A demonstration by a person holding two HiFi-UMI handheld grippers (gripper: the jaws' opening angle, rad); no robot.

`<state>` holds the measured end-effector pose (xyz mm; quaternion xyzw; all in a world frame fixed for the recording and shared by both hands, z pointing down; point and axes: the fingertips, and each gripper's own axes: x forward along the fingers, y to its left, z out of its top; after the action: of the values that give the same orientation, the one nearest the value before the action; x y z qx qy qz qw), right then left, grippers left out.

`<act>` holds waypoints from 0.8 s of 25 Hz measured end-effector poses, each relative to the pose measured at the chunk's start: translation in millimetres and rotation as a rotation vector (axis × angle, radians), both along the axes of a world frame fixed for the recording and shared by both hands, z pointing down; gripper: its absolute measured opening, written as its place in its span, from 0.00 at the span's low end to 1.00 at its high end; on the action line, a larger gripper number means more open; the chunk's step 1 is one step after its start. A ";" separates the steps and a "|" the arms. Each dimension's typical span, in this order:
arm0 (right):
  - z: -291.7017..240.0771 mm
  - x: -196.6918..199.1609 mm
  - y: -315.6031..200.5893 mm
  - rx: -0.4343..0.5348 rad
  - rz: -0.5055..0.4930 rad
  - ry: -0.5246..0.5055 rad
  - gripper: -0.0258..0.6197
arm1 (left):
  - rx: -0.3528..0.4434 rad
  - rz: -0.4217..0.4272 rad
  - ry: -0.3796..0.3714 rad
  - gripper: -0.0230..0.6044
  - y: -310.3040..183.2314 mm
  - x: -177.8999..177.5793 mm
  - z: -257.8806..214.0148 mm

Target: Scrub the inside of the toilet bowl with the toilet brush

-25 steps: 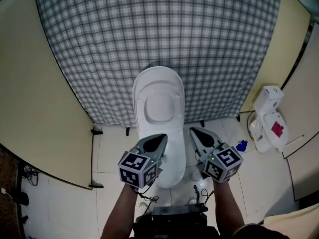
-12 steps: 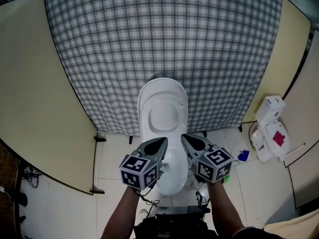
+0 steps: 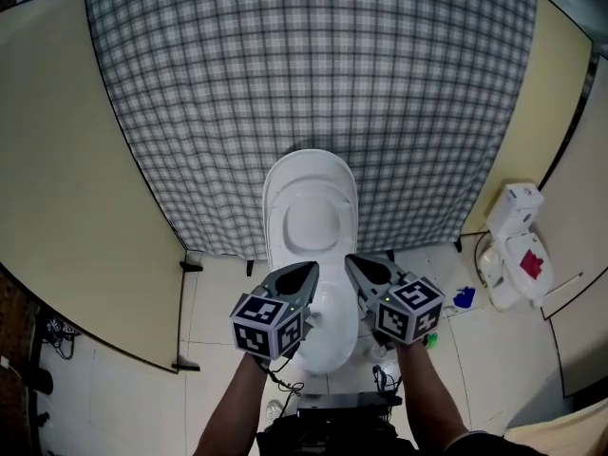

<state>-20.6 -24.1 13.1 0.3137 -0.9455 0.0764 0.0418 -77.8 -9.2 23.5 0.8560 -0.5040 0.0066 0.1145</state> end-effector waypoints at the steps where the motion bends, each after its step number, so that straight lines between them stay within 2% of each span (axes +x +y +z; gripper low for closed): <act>1: 0.1 1.5 2.9 0.006 -0.003 0.000 0.05 | 0.004 -0.002 -0.004 0.05 2.2 1.6 0.3; 20: -15.4 3.0 15.9 0.017 -0.045 -0.030 0.05 | 0.015 -0.012 -0.023 0.05 8.8 9.0 -5.4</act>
<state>-17.6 -8.3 -2.3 0.2915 -0.9535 0.0723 0.0267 -68.8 -0.4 18.1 0.8536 -0.5106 0.0122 0.1021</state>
